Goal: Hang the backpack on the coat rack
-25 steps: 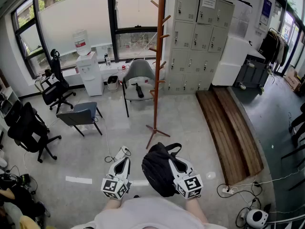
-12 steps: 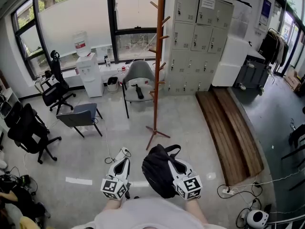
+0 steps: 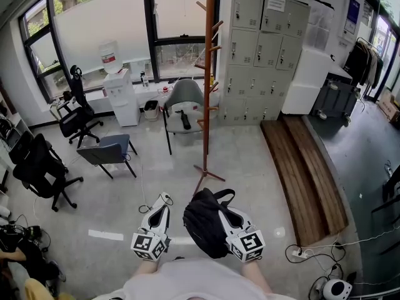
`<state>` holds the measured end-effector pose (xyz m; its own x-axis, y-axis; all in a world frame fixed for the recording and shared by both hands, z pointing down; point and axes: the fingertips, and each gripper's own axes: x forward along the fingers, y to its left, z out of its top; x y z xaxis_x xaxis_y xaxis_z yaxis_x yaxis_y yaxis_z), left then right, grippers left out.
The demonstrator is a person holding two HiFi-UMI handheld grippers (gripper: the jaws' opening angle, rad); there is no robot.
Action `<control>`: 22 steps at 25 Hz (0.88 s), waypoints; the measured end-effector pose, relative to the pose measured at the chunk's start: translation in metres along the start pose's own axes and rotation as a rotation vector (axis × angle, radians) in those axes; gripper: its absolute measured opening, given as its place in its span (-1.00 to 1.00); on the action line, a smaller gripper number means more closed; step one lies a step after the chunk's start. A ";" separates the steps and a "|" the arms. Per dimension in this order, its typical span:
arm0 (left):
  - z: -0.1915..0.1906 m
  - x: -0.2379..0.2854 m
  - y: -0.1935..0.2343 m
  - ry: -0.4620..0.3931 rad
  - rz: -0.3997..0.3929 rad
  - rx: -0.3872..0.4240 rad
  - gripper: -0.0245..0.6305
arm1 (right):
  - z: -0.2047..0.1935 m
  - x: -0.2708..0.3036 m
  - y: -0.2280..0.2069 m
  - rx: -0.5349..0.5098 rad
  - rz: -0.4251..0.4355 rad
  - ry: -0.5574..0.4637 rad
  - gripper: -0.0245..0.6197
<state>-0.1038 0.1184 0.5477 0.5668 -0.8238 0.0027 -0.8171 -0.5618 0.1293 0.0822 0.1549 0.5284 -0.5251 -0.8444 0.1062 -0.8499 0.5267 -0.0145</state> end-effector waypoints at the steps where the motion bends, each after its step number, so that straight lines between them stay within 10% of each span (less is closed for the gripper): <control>1: 0.000 0.001 -0.003 -0.001 0.005 0.003 -0.90 | 0.000 -0.001 -0.002 -0.001 0.009 -0.003 -0.80; 22: 0.007 0.079 0.052 -0.038 0.043 0.033 -0.90 | 0.012 0.073 -0.064 -0.050 0.004 -0.015 -0.80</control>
<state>-0.1019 0.0236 0.5472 0.5269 -0.8494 -0.0303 -0.8442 -0.5271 0.0975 0.0981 0.0586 0.5254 -0.5292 -0.8435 0.0912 -0.8449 0.5338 0.0345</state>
